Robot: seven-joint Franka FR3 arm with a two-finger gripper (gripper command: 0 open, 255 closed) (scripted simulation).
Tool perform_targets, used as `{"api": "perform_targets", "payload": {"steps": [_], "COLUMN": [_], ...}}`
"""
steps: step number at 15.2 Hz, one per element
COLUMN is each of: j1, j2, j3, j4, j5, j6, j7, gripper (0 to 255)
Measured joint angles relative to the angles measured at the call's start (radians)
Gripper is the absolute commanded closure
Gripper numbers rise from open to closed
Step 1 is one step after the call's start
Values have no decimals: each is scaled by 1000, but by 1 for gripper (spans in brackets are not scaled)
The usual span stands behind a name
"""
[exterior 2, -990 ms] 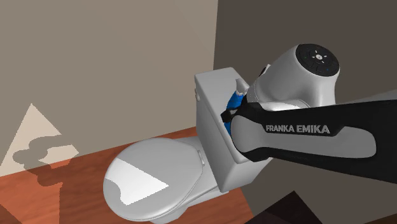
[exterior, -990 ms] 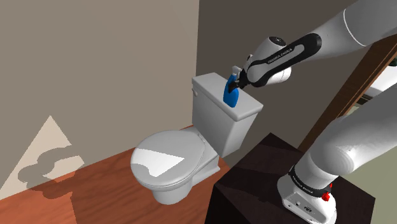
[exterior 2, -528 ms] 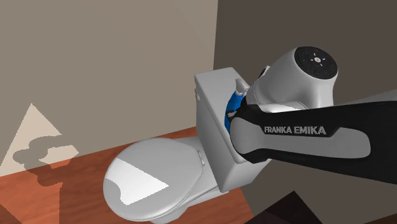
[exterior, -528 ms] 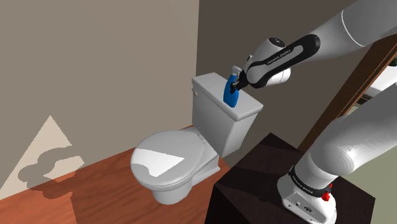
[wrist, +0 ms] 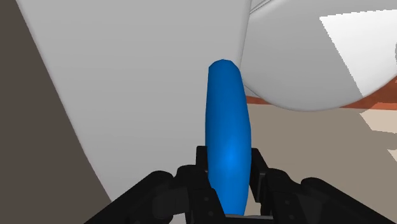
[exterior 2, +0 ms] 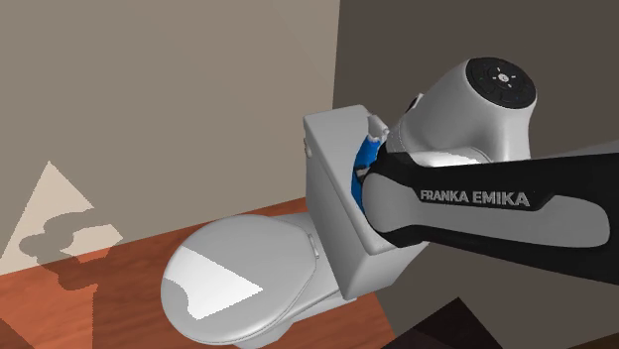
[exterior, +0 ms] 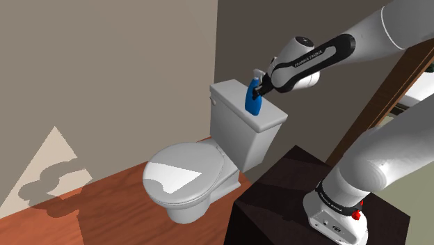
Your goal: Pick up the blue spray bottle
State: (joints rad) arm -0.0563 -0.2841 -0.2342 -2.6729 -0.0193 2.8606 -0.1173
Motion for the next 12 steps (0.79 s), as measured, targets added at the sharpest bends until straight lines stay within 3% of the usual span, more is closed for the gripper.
{"api": "perform_targets", "payload": {"steps": [12], "j1": [-25], "j2": [-113], "j3": [31], "j4": [77], "j5": [-31], "j6": [-190], "j7": [31], "gripper": [255]}}
